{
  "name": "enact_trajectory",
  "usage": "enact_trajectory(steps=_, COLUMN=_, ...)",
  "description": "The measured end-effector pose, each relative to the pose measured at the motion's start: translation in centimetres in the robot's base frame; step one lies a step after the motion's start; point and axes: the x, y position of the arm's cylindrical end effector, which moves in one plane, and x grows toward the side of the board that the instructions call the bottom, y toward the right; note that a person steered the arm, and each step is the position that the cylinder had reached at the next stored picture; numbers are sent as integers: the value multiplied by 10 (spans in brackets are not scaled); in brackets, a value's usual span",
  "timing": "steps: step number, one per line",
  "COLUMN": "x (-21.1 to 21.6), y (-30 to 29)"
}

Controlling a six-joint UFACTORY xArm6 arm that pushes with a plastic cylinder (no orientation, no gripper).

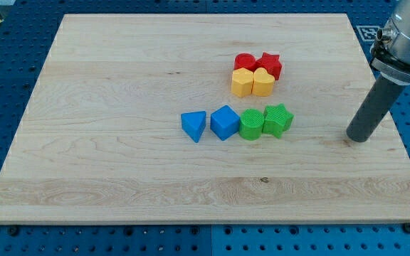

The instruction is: Move your arm left of the blue triangle

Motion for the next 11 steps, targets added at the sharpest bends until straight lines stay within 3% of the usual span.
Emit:
enact_trajectory(steps=3, x=-1, y=-4)
enact_trajectory(steps=5, x=41, y=-2)
enact_trajectory(steps=9, x=60, y=-159)
enact_trajectory(steps=11, x=61, y=-274)
